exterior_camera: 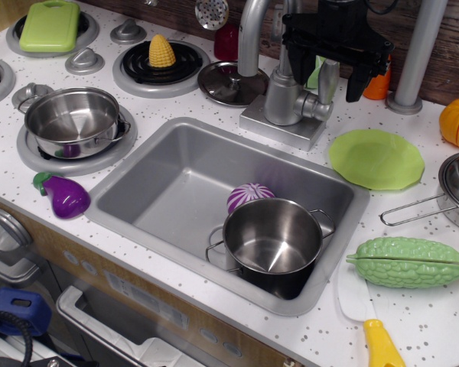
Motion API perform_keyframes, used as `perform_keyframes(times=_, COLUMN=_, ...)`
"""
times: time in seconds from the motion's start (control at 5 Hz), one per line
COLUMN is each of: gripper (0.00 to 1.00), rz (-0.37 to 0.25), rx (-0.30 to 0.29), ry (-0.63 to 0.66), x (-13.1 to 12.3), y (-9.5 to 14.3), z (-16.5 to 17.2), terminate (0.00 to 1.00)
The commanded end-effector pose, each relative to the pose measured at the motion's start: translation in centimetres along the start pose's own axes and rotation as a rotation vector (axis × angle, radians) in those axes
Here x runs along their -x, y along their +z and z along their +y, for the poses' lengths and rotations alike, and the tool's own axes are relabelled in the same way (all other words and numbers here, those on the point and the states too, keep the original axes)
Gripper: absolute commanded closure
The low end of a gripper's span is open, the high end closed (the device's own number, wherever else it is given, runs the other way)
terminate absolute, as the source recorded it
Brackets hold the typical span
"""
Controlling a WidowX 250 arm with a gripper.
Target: Turn lever vertical to front
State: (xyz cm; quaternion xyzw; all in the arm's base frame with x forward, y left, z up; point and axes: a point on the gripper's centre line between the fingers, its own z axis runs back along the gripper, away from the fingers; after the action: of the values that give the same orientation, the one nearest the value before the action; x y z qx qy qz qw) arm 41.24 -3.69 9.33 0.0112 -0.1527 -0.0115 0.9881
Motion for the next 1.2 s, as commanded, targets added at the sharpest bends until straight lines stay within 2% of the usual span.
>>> perform_keyframes(times=0.0, gripper=0.00, rz=-0.110, rx=0.026, ry=-0.014, x=-2.4, y=1.7, z=-0.1, terminate=0.00)
perform_keyframes(times=0.2, gripper=0.00, rz=-0.119, rx=0.035, ry=-0.017, x=-3.0, y=1.3, z=0.0, terminate=0.00)
perform_keyframes(times=0.4, gripper=1.00, rz=-0.114, rx=0.041, ry=-0.007, x=-3.2, y=1.1, z=0.1, terminate=0.00)
perform_keyframes(times=0.8, gripper=1.00, rz=-0.102, rx=0.033, ry=0.021, x=-2.0, y=1.4, z=-0.3, terminate=0.00)
perform_keyframes(times=1.0, gripper=1.00, rz=-0.061, rx=0.054, ry=0.047, x=-1.0, y=1.4, z=-0.5, terminate=0.00)
